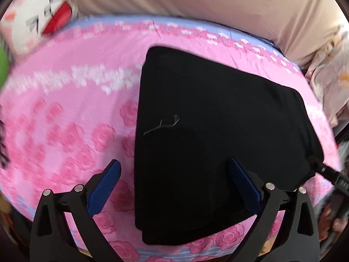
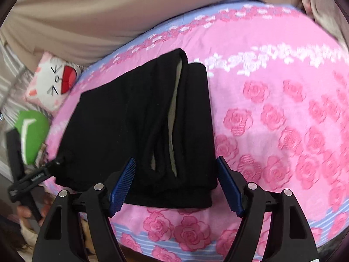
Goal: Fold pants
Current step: 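Grasp the folded trousers with both grippers and lift them up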
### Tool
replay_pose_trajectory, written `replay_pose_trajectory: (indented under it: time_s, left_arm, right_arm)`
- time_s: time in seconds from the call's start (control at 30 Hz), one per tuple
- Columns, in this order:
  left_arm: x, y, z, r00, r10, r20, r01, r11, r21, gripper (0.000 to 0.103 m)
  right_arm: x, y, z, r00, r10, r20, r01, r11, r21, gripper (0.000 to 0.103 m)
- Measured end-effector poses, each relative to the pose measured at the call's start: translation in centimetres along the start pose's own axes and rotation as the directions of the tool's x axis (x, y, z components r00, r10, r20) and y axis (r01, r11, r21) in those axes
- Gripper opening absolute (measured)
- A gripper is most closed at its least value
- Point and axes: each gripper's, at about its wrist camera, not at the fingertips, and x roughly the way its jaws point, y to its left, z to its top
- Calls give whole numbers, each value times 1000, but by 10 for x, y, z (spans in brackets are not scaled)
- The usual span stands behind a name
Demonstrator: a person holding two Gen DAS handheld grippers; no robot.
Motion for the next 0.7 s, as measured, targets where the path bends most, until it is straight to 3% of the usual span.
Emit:
replay_pose_trajectory:
  time_s: [0.1, 0.17, 0.3, 0.37, 0.53, 0.57, 0.63, 0.67, 0.7]
  left_arm:
    - [11, 16, 3, 994, -100, -35, 96, 991, -97, 98]
    - [15, 13, 8, 993, -112, -40, 108, 991, -84, 98]
    - [23, -2, 14, 989, -142, -44, 141, 990, -30, 98]
    - [27, -9, 17, 993, -116, -31, 116, 993, -8, 98]
    - [33, -10, 28, 989, -145, -13, 144, 989, -23, 98]
    - [34, -10, 29, 989, -146, -6, 146, 989, -24, 95]
    - [33, -9, 33, 989, -148, 6, 149, 988, -33, 81]
    - [32, -9, 36, 988, -153, 10, 153, 987, -41, 70]
    - [29, -8, 37, 988, -153, 18, 153, 987, -46, 57]
  right_arm:
    - [5, -8, 1, 998, 65, -18, -64, 996, 59, 81]
    - [8, -8, 5, 995, 98, -20, -96, 993, 69, 87]
    - [18, 0, 14, 997, 81, -15, -80, 996, 50, 88]
    - [22, 3, 18, 997, 78, -6, -78, 996, 42, 88]
    - [33, 8, 29, 997, 82, 11, -82, 996, 23, 88]
    - [36, 9, 31, 996, 86, 18, -86, 996, 15, 85]
    - [39, 9, 34, 996, 84, 34, -84, 996, 7, 68]
    - [40, 7, 36, 993, 113, 33, -114, 993, 24, 54]
    - [40, 5, 37, 989, 144, 36, -145, 989, 42, 47]
